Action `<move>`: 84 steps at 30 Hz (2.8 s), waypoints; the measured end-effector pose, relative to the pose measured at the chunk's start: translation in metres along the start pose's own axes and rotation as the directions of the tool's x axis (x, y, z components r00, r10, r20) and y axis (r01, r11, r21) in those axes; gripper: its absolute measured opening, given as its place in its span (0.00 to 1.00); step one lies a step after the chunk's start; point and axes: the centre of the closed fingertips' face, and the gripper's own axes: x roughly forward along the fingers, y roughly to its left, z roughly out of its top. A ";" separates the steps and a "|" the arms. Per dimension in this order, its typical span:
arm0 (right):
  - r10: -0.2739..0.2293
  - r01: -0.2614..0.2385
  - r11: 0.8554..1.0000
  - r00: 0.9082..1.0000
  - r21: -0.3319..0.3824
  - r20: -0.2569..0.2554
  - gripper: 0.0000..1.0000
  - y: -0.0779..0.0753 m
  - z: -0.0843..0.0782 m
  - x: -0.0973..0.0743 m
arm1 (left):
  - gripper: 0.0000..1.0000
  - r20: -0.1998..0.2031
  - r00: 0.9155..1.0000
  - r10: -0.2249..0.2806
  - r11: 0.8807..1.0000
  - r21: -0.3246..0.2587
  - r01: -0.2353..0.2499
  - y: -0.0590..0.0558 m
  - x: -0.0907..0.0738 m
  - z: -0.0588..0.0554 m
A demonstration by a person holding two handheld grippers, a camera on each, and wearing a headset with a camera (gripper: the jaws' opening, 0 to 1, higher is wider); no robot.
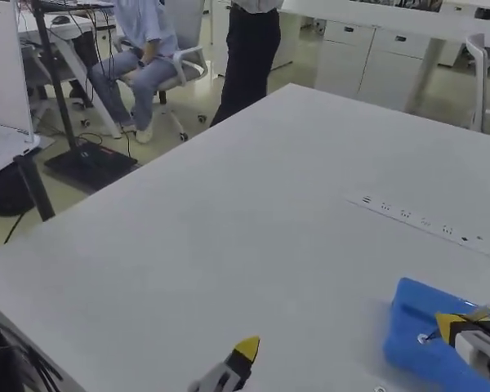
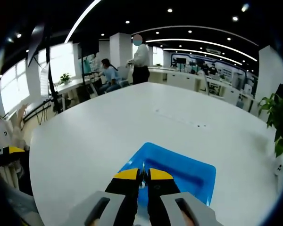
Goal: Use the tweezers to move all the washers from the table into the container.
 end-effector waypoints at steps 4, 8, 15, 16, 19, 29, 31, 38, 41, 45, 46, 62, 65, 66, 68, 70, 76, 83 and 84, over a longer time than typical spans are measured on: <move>0.001 -0.001 1.000 1.000 0.007 -0.023 0.02 0.001 -0.009 0.008 | 0.99 -0.009 1.000 -0.004 1.000 0.004 0.004 -0.001 0.001 -0.002; -0.001 0.002 1.000 1.000 0.017 -0.030 0.02 0.000 -0.013 0.014 | 0.98 -0.010 1.000 -0.001 1.000 0.010 0.001 0.000 0.000 -0.002; -0.011 0.013 0.998 1.000 0.069 -0.030 0.02 -0.002 -0.018 0.016 | 0.97 -0.010 1.000 -0.001 1.000 0.022 0.001 0.000 0.000 -0.002; -0.014 0.016 0.997 0.999 0.073 -0.031 0.02 -0.002 -0.018 0.015 | 0.97 -0.011 1.000 0.003 1.000 0.025 -0.002 0.000 0.000 -0.002; -0.018 0.021 0.996 0.999 0.091 -0.034 0.02 -0.003 -0.021 0.015 | 0.97 -0.012 1.000 0.002 1.000 0.019 -0.002 0.001 0.000 -0.002; -0.024 0.026 0.999 0.998 0.029 -0.058 0.03 0.001 -0.027 0.016 | 0.96 -0.001 1.000 0.005 1.000 0.026 -0.005 0.002 -0.001 0.000; -0.025 0.027 0.999 0.998 0.031 -0.057 0.03 0.002 -0.027 0.016 | 0.96 0.001 1.000 0.005 1.000 0.026 -0.005 0.002 -0.001 0.000; -0.018 0.020 0.999 0.997 0.035 -0.069 0.03 0.003 -0.027 0.015 | 0.96 0.005 1.000 0.012 1.000 0.025 -0.012 0.005 -0.002 -0.001; -0.009 0.011 1.000 0.997 0.025 -0.073 0.03 0.003 -0.027 0.016 | 0.96 0.005 1.000 0.017 1.000 0.024 -0.017 0.006 -0.002 -0.001; -0.007 0.008 1.000 0.999 0.015 -0.048 0.03 0.000 -0.016 0.008 | 0.96 0.007 1.000 0.016 1.000 0.023 -0.016 0.006 -0.002 0.000; -0.006 0.007 1.000 0.999 0.018 -0.046 0.03 -0.001 -0.015 0.006 | 0.96 0.009 1.000 0.015 1.000 0.025 -0.015 0.006 -0.002 0.000; -0.026 0.023 0.999 0.998 0.036 0.061 0.04 -0.003 0.001 -0.050 | 0.96 0.025 0.999 0.020 0.999 0.028 -0.021 0.007 -0.004 0.002; -0.021 0.017 0.998 0.997 0.052 0.079 0.03 -0.002 0.001 -0.058 | 0.96 0.024 0.999 0.025 0.999 0.030 -0.026 0.007 -0.005 0.002; -0.020 0.016 0.998 0.996 0.057 0.081 0.04 -0.001 0.000 -0.061 | 0.96 0.023 0.999 0.026 0.999 0.031 -0.026 0.007 -0.005 0.001; -0.022 0.016 0.998 0.996 0.068 0.089 0.04 -0.001 -0.001 -0.065 | 0.96 0.021 0.999 0.025 0.999 0.033 -0.026 0.007 -0.005 0.001; -0.027 0.019 0.997 0.995 0.081 0.097 0.04 -0.003 -0.003 -0.069 | 0.97 0.008 1.000 0.024 0.999 0.038 -0.025 0.006 -0.004 -0.001; -0.017 0.004 0.993 0.994 0.117 0.109 0.03 -0.001 -0.010 -0.079 | 0.96 0.019 0.999 0.035 0.999 0.036 -0.035 0.008 -0.006 0.002; -0.014 0.003 0.992 0.996 0.129 0.084 0.03 0.003 -0.032 -0.082 | 0.96 0.008 0.999 0.037 0.998 0.040 -0.037 0.009 -0.005 -0.001; -0.014 0.003 0.992 0.997 0.130 0.081 0.03 0.004 -0.033 -0.082 | 0.96 0.008 0.999 0.037 0.998 0.041 -0.037 0.009 -0.005 -0.001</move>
